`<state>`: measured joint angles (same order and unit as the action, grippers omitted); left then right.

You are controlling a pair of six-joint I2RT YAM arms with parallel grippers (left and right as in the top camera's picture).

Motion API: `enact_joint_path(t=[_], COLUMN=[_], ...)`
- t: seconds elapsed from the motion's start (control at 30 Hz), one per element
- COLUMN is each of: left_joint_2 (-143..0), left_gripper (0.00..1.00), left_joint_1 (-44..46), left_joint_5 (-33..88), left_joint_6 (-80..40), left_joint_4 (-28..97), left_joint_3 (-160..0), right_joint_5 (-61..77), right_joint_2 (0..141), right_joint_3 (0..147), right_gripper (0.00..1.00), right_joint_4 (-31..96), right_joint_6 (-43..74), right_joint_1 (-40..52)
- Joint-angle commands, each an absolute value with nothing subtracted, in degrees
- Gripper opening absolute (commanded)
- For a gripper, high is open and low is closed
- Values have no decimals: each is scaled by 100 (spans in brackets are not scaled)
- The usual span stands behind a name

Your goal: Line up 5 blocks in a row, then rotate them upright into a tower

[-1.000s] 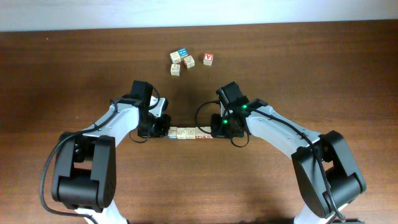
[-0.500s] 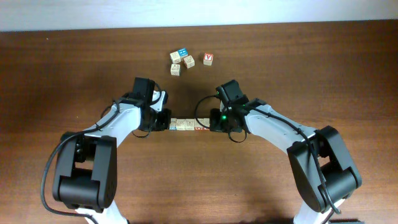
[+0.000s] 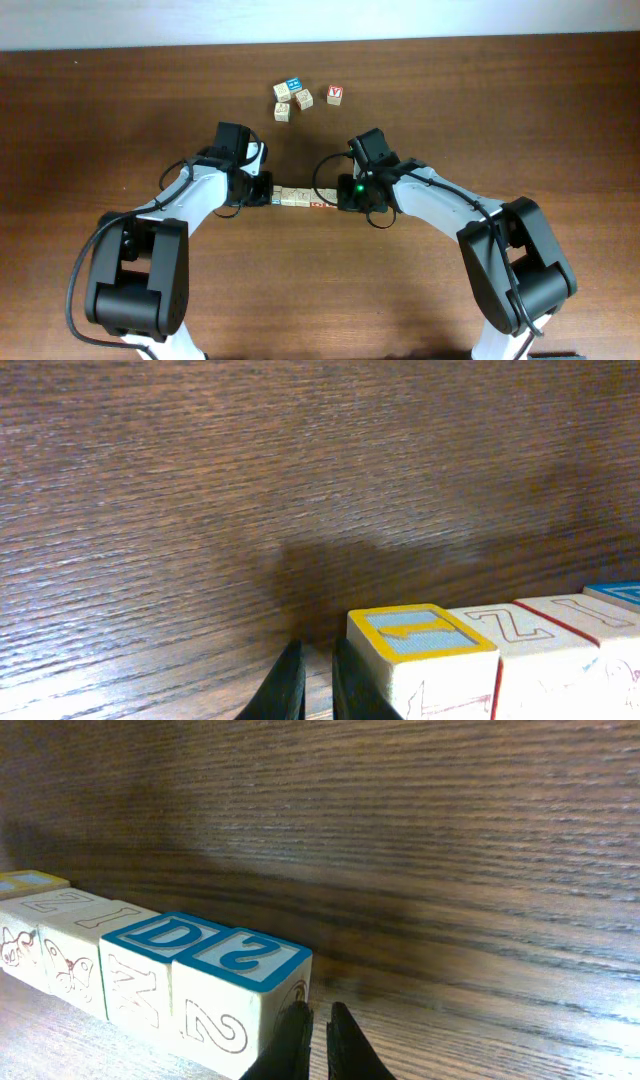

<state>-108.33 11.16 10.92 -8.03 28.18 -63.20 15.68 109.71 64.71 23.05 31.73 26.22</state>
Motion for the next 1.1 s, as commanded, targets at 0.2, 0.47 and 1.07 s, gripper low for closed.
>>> enact_joint_path(t=[0.2, 0.47, 1.07], left_joint_2=[-10993, -10993, -10995], left_gripper=[6, 0, 0], left_joint_1=[1004, 967, 585], left_joint_5=[12, 923, 2355], left_joint_6=[-832, -156, 711], left_joint_4=[3124, 3802, 3476], left_joint_3=[-6285, -6823, -6904], right_joint_5=[1730, 2335, 2338], right_joint_2=[11010, 11010, 11010], right_joint_3=[6556, 6554, 6554], right_gripper=[5, 4, 4], right_joint_4=[2453, 2683, 2685], right_joint_6=[3210, 2893, 2849], right_joint_1=[2460, 2139, 2130])
